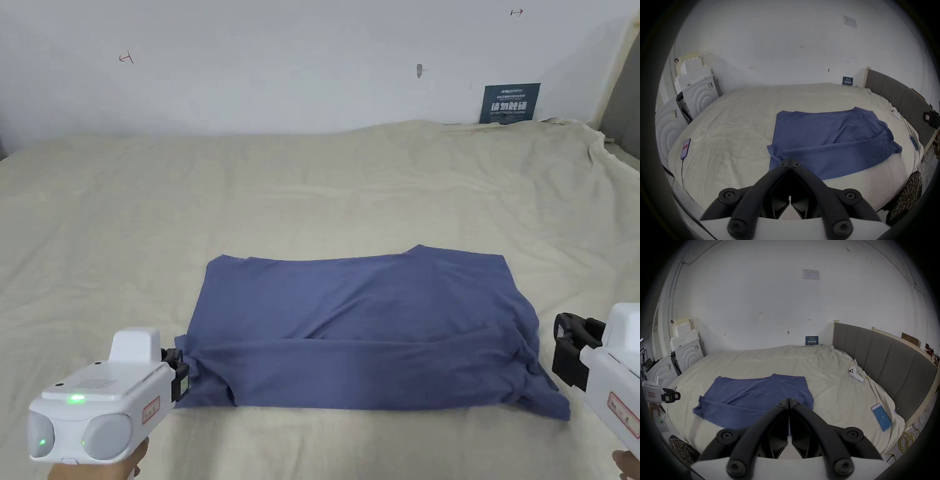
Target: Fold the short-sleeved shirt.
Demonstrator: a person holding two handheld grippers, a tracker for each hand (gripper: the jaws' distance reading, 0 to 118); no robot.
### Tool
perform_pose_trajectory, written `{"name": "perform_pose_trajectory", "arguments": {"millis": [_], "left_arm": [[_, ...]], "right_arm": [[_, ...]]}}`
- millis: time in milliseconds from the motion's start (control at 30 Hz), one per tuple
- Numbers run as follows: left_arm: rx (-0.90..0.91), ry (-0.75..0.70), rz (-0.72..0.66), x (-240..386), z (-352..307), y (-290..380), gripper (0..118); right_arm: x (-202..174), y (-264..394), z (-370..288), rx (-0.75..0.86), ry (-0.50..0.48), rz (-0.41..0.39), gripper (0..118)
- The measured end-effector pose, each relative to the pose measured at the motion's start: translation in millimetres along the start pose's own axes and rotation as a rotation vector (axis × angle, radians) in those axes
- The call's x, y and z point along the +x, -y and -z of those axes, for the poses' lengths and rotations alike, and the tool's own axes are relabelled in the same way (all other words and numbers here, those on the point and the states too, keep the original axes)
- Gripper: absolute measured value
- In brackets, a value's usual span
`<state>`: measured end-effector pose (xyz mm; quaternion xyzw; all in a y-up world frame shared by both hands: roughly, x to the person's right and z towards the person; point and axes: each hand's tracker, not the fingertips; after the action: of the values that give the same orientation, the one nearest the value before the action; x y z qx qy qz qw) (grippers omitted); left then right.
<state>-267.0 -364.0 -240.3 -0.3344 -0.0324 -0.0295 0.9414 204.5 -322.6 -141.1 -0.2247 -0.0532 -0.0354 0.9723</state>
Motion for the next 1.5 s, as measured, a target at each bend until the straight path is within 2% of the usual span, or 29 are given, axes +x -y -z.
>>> {"name": "perform_pose_trajectory", "arguments": {"millis": [233, 267, 367, 400, 433, 567, 600, 633, 667, 700, 833, 900, 933, 967, 1000, 1033, 1067, 1100, 1367, 1467, 1500], "left_arm": [[-0.174, 0.030, -0.104, -26.0, 57.1, -1.5, 1], [-0.205, 0.039, -0.133, -30.6, 67.0, -1.0, 11], [-0.297, 0.026, -0.214, -42.4, 96.0, 2.0, 67], [-0.314, 0.010, -0.230, -45.2, 105.0, 4.5, 79], [-0.329, -0.009, -0.235, -46.7, 112.3, 6.2, 81], [-0.379, -0.048, -0.214, -48.8, 137.5, 15.7, 81], [-0.397, -0.062, -0.211, -47.6, 142.0, 18.1, 77], [-0.409, -0.063, -0.215, -46.5, 145.3, 19.8, 69], [-0.418, -0.055, -0.210, -45.1, 148.0, 21.6, 52], [-0.432, -0.038, -0.205, -43.7, 150.1, 23.6, 31], [-0.439, -0.033, -0.156, -34.3, 148.1, 25.0, 9], [-0.438, -0.009, -0.170, -33.5, 146.0, 22.1, 4], [-0.438, -0.006, -0.171, -33.7, 145.7, 20.5, 4], [-0.435, 0.001, -0.164, -33.5, 144.5, 19.5, 3], [-0.419, 0.005, -0.155, -34.1, 143.0, 18.6, 3], [-0.404, 0.008, -0.152, -34.6, 139.7, 16.9, 3], [-0.392, 0.014, -0.156, -35.6, 136.4, 14.6, 3], [-0.381, 0.026, -0.160, -36.4, 132.4, 11.6, 3], [-0.323, 0.059, -0.155, -46.5, 115.4, -6.9, 3], [-0.322, 0.064, -0.167, -44.9, 109.3, -9.5, 3], [-0.324, 0.064, -0.169, -44.0, 108.2, -9.2, 3]], "right_arm": [[4.1, 1.8, 10.1, -0.022, 0.002, 0.007, 0], [4.5, 3.4, 10.9, -0.025, 0.003, 0.009, 0], [8.0, 6.3, 17.4, -0.044, 0.010, 0.020, 0], [9.3, 8.0, 19.7, -0.050, 0.014, 0.023, 0], [10.8, 9.2, 22.3, -0.058, 0.016, 0.029, 0], [16.2, 15.1, 31.8, -0.088, 0.027, 0.047, 0], [17.5, 16.6, 34.3, -0.094, 0.031, 0.049, 0], [19.0, 17.7, 36.7, -0.101, 0.032, 0.052, 0], [19.1, 19.5, 38.4, -0.110, 0.033, 0.056, 0], [20.5, 21.1, 41.1, -0.118, 0.034, 0.062, 0], [27.2, 29.7, 54.7, -0.158, 0.051, 0.088, 0], [33.2, 36.1, 70.4, -0.215, 0.075, 0.108, 2], [35.1, 39.8, 78.9, -0.233, 0.087, 0.121, 9], [38.2, 44.0, 89.9, -0.268, 0.096, 0.123, 24], [40.9, 47.7, 100.1, -0.310, 0.102, 0.120, 53], [42.9, 52.0, 110.8, -0.338, 0.101, 0.121, 73], [45.7, 58.6, 122.9, -0.371, 0.104, 0.105, 85], [48.0, 64.5, 133.0, -0.399, 0.095, 0.116, 89], [55.5, 97.9, 174.6, -0.545, 0.104, 0.116, 87], [50.1, 100.2, 168.6, -0.564, 0.053, 0.160, 59], [47.6, 98.8, 165.8, -0.564, 0.041, 0.161, 43]]}}
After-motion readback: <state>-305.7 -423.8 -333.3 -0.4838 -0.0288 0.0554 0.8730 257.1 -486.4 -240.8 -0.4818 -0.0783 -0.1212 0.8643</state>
